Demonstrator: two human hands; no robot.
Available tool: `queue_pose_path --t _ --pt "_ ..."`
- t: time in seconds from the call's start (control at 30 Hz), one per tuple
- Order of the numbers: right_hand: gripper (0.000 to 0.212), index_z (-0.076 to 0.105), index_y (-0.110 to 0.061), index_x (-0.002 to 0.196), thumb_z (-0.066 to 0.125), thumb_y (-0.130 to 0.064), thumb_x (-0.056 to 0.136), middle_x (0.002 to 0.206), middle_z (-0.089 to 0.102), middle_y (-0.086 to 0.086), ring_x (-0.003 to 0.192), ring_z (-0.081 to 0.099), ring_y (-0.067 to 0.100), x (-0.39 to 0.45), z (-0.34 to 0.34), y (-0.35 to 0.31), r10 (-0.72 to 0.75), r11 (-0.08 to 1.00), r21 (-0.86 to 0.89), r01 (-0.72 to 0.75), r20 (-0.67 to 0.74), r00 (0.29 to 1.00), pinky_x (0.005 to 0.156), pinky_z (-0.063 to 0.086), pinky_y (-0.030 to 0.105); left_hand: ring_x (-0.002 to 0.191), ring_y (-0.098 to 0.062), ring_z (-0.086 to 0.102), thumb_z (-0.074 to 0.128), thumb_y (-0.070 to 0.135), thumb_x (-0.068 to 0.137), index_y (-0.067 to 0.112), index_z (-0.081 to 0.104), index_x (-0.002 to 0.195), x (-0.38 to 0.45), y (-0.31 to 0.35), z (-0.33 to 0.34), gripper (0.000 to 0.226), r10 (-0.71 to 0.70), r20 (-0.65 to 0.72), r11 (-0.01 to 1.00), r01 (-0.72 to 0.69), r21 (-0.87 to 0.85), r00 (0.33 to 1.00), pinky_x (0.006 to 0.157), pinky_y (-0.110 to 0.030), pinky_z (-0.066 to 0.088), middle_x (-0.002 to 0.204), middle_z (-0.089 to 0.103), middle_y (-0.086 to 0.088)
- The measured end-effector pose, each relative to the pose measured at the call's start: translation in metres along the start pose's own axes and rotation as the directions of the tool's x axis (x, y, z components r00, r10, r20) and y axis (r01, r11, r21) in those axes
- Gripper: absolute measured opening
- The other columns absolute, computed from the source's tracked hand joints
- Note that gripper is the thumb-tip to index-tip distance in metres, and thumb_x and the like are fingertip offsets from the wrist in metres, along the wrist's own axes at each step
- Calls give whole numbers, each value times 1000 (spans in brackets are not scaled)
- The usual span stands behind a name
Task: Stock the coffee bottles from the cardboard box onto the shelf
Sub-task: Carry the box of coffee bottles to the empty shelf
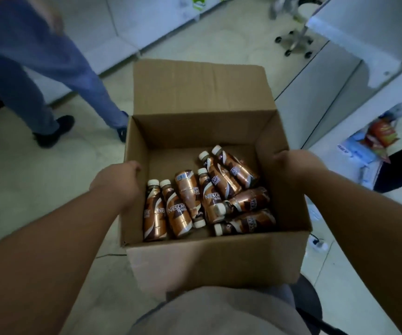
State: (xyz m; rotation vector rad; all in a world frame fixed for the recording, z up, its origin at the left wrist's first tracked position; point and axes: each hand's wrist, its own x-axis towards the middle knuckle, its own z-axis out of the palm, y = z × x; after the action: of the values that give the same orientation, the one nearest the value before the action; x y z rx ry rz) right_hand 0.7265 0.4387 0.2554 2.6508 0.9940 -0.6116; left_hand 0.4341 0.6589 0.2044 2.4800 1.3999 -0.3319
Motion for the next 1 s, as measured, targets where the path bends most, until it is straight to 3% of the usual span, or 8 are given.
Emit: queue_pose_path --t 0.3,0.43,0.57,0.83,1.0 --pt "43 54 -25 134 58 -19 92 129 59 8 116 56 27 101 -27 -15 -24 995 98 23 12 1000 95 46 37 110 -28 60 53 10 91 27 46 138 120 20 -39 51 46 15 994 -47 94 999 84 -40 52 128 60 -9" --pt "45 56 -25 132 59 -13 89 127 60 8 114 58 26 181 -47 -27 -57 993 101 53 29 998 94 49 38 115 -27 58 56 7 90 26 43 140 187 35 -49 55 -35 4 993 34 112 999 91 -39 52 133 56 -11" --pt "40 57 -22 128 58 -10 89 123 61 10 109 60 28 254 -90 -36 -46 993 109 43 23 999 89 51 38 107 -27 61 61 6 86 31 42 140 254 54 -73 62 -95 -5 988 95 122 995 82 -39 56 128 59 -11" --pt "49 52 -26 136 60 -16 88 129 59 10 114 59 29 394 -171 -59 -45 992 121 45 -1 999 93 51 40 112 -29 59 60 8 87 27 45 139 407 71 -141 58 -26 -10 992 27 124 1000 86 -39 52 130 60 -11" --pt "58 46 -29 141 62 -13 88 135 55 10 118 57 28 488 -209 -84 45 983 178 -42 -11 999 93 50 39 114 -29 58 58 10 90 24 45 140 531 80 -172 54 69 -9 988 -68 141 998 89 -39 50 131 59 -12"
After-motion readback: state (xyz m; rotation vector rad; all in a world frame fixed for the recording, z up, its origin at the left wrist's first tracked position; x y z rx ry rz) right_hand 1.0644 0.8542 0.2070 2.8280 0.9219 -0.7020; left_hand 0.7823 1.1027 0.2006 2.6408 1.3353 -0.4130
